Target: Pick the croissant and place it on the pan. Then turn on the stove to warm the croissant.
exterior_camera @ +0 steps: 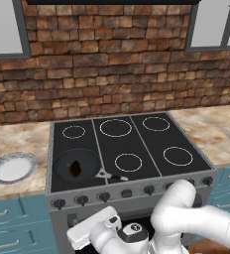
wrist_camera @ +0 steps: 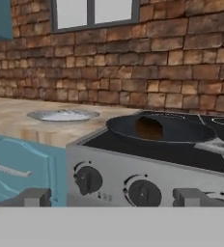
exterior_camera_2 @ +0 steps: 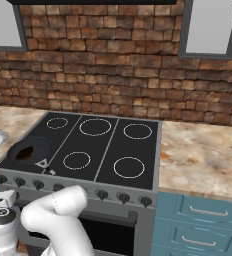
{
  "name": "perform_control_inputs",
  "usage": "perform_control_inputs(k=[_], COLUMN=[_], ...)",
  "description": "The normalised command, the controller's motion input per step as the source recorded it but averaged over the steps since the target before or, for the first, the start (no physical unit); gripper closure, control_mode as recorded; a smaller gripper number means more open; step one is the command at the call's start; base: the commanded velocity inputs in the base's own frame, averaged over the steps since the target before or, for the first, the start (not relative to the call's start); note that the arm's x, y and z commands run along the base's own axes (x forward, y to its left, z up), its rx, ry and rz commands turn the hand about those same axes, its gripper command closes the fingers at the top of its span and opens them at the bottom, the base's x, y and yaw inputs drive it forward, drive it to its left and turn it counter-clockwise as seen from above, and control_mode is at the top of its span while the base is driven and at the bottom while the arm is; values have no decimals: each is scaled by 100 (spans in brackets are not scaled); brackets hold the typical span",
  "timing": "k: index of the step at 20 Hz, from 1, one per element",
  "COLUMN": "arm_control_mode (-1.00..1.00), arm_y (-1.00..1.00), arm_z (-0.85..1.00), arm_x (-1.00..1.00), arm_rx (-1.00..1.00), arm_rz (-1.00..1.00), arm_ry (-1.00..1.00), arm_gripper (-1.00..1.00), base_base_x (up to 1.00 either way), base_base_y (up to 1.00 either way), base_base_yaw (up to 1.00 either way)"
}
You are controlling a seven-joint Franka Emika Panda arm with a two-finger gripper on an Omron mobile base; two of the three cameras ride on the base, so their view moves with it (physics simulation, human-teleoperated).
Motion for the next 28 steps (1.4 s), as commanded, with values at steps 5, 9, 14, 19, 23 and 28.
perform_control_inputs(k=[5, 9, 14, 19, 23, 28], arm_control_mode=[-100, -100, -100, -100, -100, -100], arm_y=[44, 88, 34, 44, 58, 4], arm_z=[-52, -97, -19, -53, -48, 0], arm_x=[19, 40, 17, 39, 22, 0], arm_rx=[0, 6, 1, 10, 7, 1], arm_rz=[-1, -5, -2, 0, 0, 0], arm_ry=[-8, -18, -6, -2, -6, 0], arm_gripper=[-100, -100, -100, -100, -100, -100], base_base_x=[0, 0, 0, 0, 0, 0], base_base_y=[0, 0, 0, 0, 0, 0], base_base_yaw=[0, 0, 0, 0, 0, 0])
